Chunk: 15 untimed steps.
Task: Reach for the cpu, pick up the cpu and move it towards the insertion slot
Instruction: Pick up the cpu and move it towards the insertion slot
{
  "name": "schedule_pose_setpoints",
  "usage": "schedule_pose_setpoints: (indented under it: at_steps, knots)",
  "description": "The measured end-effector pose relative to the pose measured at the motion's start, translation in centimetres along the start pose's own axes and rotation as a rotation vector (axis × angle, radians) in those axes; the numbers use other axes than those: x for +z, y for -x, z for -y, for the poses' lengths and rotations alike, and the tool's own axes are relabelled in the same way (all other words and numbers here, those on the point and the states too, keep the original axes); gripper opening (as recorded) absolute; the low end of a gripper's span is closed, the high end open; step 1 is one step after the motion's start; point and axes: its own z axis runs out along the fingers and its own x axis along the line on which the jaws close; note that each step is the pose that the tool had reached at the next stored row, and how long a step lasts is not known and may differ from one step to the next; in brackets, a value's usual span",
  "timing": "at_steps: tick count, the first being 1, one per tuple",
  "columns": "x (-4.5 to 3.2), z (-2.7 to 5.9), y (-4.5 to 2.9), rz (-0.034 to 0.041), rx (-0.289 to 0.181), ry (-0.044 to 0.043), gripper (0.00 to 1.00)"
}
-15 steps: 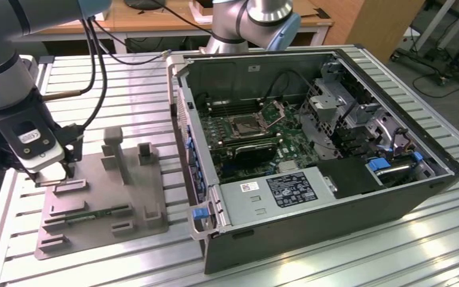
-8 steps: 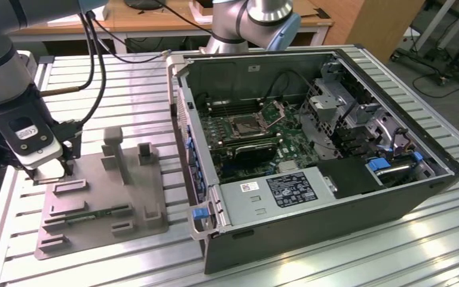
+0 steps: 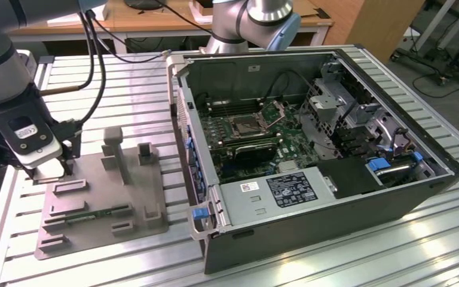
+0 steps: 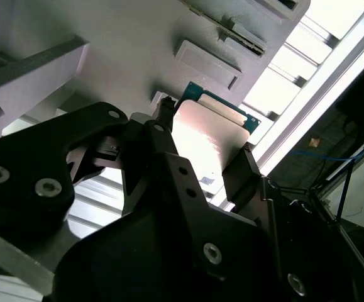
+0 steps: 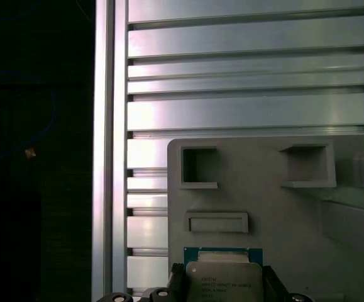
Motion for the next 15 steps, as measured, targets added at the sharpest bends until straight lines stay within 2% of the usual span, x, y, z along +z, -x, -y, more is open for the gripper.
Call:
schedule_pose_setpoints:
  at_steps: [15]
  knots:
    - [-0.28,-0.01,0.00,0.0000,0.000,0.0000,0.55]
